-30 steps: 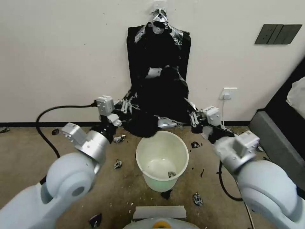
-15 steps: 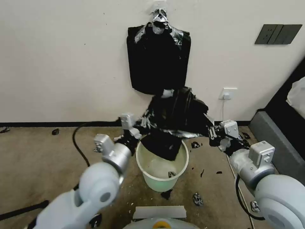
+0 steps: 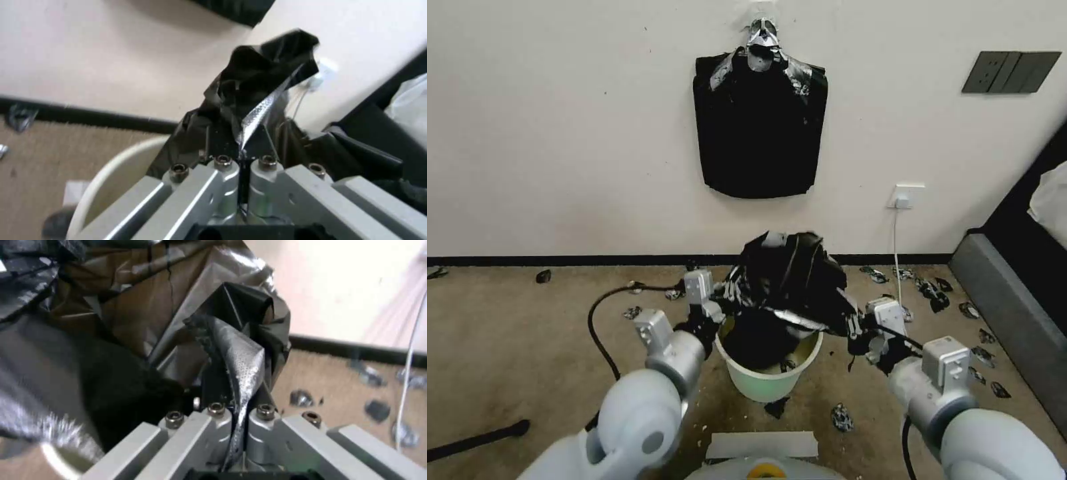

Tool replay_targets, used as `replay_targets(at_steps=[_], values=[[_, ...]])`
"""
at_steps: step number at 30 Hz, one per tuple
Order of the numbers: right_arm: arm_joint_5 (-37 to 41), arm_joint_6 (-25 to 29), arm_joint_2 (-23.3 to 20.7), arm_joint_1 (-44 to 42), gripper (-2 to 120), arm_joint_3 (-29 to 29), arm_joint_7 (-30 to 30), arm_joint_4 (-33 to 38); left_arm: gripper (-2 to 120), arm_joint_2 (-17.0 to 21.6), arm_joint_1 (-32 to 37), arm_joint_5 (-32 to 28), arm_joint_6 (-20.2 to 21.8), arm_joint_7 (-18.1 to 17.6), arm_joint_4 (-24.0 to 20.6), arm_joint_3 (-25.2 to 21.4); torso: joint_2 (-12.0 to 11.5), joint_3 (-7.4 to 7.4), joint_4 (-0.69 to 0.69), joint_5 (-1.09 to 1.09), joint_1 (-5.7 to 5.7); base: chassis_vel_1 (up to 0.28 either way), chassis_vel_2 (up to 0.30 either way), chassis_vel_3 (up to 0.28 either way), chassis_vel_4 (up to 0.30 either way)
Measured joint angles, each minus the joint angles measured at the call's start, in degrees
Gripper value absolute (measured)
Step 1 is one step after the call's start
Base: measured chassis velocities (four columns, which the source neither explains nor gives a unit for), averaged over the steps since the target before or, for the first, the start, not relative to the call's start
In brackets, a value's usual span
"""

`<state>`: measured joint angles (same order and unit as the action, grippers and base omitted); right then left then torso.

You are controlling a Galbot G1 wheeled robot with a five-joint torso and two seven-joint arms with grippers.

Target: Place a trash bag onto the trash bin.

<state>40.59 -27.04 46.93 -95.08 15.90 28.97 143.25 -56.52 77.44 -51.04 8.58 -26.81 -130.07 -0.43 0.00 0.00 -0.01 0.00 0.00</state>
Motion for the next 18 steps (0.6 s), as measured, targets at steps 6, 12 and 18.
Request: replay_targets(at_steps=[6, 12, 18], values=[[2.1, -0.1, 2.8, 0.8, 0, -2.5, 1.4, -3.8, 0, -1.8, 4.3, 1.6, 0.0, 0.0, 1.3, -2.4, 0.0, 0.00, 0.01, 0.00, 0.00, 0.000, 0.000, 0.000, 0.000], [6.9, -0.5, 6.9, 4.1, 0, -5.0, 3.3, -8.6, 0, -2.8, 7.6, 3.3, 0.1, 0.0, 2.0, -3.4, 0.0, 0.00, 0.01, 0.01, 0.00, 0.000, 0.000, 0.000, 0.000], [10.2, -0.9, 9.0, 4.5, 0, -5.6, 5.0, -9.1, 0, -5.0, 11.1, 5.3, 0.5, 0.0, 2.2, -4.1, 0.0, 0.00, 0.01, 0.00, 0.00, 0.000, 0.000, 0.000, 0.000]])
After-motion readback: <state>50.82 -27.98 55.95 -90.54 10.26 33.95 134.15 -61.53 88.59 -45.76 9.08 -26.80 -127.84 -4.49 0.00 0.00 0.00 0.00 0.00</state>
